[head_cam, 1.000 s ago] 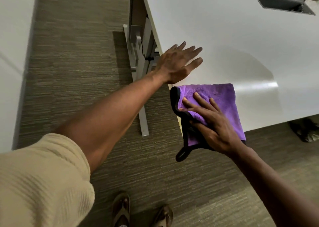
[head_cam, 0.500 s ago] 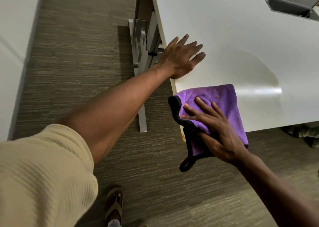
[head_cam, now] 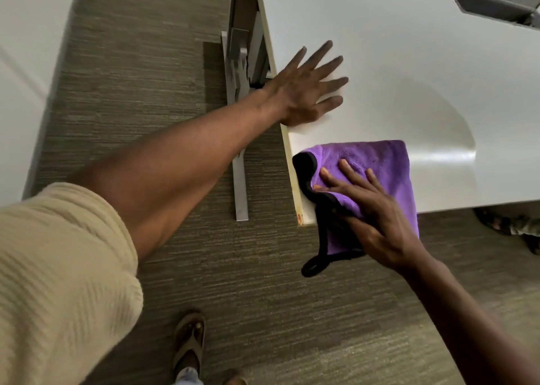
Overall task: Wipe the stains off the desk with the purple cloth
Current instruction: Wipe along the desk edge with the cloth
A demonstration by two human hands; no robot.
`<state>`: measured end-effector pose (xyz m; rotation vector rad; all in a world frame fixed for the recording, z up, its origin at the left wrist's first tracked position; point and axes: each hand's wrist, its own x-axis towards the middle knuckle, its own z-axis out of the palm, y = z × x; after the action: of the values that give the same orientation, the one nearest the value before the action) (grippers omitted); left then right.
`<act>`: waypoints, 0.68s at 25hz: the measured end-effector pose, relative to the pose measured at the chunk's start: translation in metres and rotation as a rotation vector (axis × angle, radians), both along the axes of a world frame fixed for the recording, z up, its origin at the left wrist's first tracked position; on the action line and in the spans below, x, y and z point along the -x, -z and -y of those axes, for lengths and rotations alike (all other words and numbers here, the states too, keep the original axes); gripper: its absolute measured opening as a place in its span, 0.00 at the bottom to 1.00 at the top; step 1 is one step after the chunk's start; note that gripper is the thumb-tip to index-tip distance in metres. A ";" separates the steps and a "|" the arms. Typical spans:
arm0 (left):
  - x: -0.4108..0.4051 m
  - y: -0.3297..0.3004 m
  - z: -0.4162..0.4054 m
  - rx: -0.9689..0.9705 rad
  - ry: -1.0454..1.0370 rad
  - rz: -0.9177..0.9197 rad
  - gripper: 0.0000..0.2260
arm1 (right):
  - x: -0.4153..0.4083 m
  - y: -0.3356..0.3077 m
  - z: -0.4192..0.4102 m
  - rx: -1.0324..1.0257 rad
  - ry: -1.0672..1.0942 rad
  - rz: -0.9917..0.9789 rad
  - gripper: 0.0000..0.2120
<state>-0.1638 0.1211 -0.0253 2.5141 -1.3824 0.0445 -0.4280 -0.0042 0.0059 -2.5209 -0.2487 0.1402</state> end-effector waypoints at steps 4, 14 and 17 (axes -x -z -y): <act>0.009 0.006 0.000 0.028 0.071 -0.065 0.29 | -0.037 -0.005 0.016 0.020 0.283 -0.035 0.27; 0.002 0.009 0.003 -0.010 -0.071 -0.111 0.30 | -0.014 0.000 0.017 0.039 0.049 0.012 0.26; 0.000 0.011 0.004 -0.060 -0.068 -0.091 0.31 | -0.022 0.001 0.035 0.055 0.318 0.042 0.27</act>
<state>-0.1637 0.1169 -0.0367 2.5770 -1.2819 -0.0982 -0.4063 -0.0389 0.0054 -2.5816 0.1424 -0.0334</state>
